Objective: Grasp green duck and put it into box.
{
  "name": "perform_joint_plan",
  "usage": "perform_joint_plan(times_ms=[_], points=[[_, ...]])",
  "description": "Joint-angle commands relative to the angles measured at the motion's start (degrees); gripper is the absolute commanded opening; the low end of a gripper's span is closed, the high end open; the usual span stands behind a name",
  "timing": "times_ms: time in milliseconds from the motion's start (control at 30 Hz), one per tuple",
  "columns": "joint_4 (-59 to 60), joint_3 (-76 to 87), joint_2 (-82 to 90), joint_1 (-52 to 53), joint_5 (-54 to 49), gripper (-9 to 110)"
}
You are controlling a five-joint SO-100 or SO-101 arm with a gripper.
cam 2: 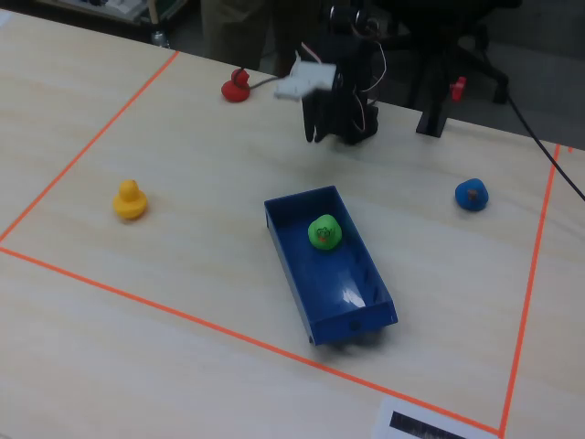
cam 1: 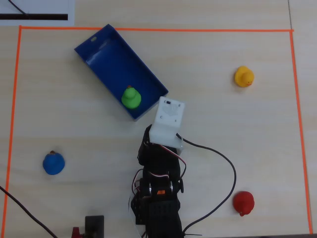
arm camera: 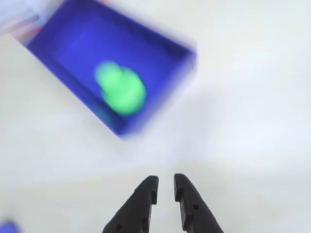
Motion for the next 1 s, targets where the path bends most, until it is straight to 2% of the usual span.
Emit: perform_joint_plan(times_ms=[0,200,433,567,967], points=[[0.0,11.0,0.1,1.8,-3.6,0],[-1.8,21.9,0.2,1.8,-7.1,0],[-1.8,21.9,0.1,0.0,-7.5,0],[-1.8,21.9,0.1,-0.2,-7.5,7],[-1.8,21.9,0.1,0.3,-7.5,7]])
